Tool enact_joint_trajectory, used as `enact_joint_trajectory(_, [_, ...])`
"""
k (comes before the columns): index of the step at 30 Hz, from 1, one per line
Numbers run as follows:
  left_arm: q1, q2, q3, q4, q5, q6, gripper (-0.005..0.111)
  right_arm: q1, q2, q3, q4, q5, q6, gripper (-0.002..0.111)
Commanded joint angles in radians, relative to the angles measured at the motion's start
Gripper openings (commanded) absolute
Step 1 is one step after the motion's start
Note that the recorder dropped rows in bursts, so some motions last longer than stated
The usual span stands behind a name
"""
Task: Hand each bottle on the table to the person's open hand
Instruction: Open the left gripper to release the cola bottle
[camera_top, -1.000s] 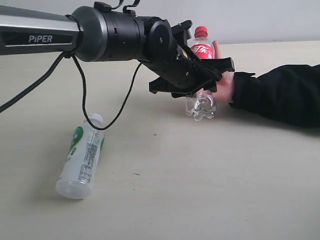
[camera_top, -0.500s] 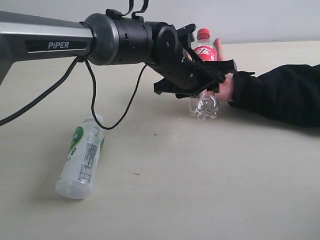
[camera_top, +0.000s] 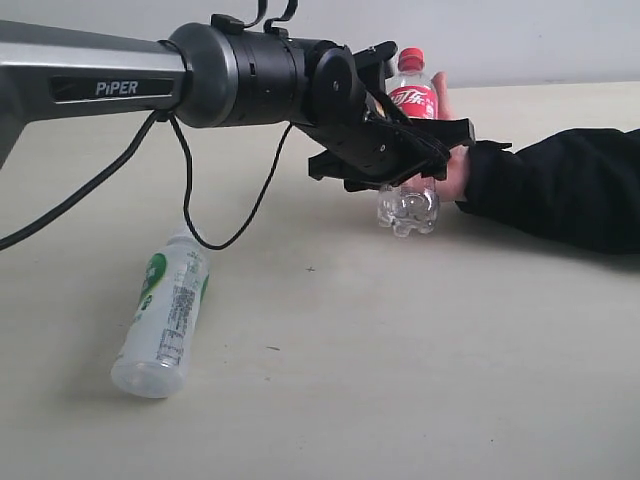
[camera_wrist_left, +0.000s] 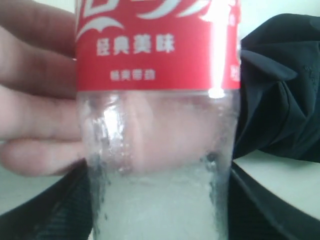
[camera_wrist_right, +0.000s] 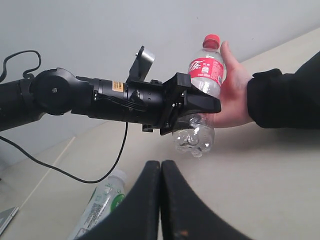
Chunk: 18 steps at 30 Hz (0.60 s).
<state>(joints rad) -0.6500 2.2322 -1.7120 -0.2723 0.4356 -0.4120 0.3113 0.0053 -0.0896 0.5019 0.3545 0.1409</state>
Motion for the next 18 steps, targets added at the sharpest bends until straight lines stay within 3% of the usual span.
enact_joint_trajectory(1, [0.002, -0.004, -0.008, 0.009, -0.027, 0.015, 0.065, -0.005, -0.005, 0.003, -0.007, 0.004, -0.006, 0.001])
enact_joint_trajectory(18, [0.011, -0.038, -0.008, 0.003, 0.038, 0.017, 0.065, -0.005, -0.005, 0.003, -0.007, 0.004, -0.006, 0.001])
